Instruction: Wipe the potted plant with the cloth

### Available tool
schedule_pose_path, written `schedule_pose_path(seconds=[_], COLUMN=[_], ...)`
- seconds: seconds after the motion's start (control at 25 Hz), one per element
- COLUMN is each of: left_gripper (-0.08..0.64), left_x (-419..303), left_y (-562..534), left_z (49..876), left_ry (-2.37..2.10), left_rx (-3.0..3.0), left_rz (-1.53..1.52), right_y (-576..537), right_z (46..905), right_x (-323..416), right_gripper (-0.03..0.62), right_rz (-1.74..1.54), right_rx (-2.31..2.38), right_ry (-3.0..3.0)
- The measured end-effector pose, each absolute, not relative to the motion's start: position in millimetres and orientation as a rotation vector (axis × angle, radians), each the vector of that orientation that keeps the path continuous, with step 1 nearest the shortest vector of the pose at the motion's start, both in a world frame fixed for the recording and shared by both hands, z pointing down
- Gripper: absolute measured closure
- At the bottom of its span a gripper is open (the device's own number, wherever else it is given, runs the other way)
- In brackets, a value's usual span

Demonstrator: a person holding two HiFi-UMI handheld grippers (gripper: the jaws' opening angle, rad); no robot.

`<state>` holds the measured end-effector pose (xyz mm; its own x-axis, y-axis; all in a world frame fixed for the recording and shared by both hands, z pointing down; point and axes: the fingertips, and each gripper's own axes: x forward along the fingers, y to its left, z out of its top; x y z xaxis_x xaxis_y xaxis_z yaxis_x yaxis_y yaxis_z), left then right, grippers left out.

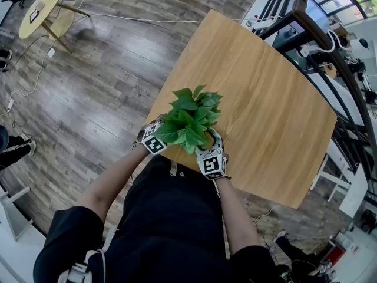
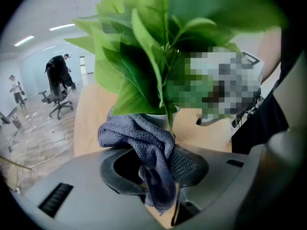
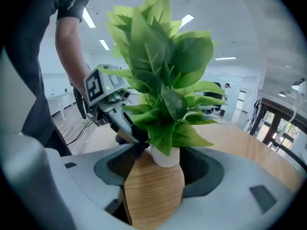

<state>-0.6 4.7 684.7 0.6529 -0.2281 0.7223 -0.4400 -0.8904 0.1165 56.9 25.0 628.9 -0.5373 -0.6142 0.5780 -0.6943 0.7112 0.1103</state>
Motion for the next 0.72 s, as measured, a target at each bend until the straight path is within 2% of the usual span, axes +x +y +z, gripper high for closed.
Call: schedule_pose_path(seconds=[0.32, 0.72], left_gripper=[0.397, 0.397], left_x=[-12, -4], left_y=[-10, -7], left_z=[680, 680], left_ry=[-0.647, -0.635], left_rx=[2.55, 2.557], left_rz=[1.038, 1.064], right_y=[20, 3], right_z=[630, 624], right_x=[71, 57], right_gripper=[0.314, 0.314], right_rz=[0.198, 0.038], right_rx=[1.067, 0.995], right_ry=[-2.267, -2.245])
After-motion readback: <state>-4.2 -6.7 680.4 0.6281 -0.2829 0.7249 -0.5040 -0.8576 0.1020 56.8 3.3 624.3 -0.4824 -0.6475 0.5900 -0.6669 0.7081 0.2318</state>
